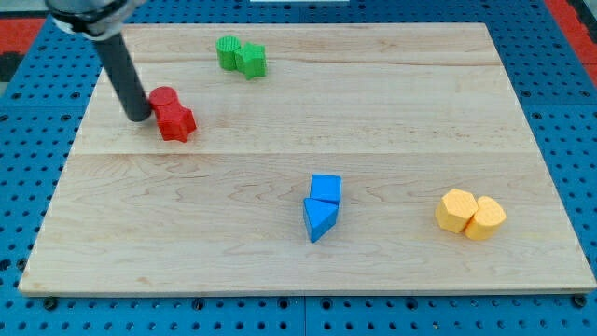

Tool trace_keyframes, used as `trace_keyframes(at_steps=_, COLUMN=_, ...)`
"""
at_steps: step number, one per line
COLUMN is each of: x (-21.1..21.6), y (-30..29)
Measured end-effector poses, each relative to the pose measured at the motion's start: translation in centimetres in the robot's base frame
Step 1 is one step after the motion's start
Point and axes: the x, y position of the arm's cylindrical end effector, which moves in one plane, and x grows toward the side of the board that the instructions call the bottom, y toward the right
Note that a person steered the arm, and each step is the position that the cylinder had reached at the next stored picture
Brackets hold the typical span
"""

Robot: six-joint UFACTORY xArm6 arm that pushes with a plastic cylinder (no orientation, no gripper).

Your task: Drag the red star below the green star

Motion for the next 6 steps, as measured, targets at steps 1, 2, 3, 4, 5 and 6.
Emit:
trace_keyframes(at_steps=1, x=1.1, y=4.2)
trace_keyframes(at_steps=2, x=2.6, y=1.8)
trace_keyframes(at_steps=3, x=3.8, y=4.1)
trace_keyframes(at_steps=4, x=0.8, y=9.3)
trace_keyframes(at_steps=5, x=-0.4, y=9.3)
trace_keyframes(at_steps=6, x=-1.8, y=9.6)
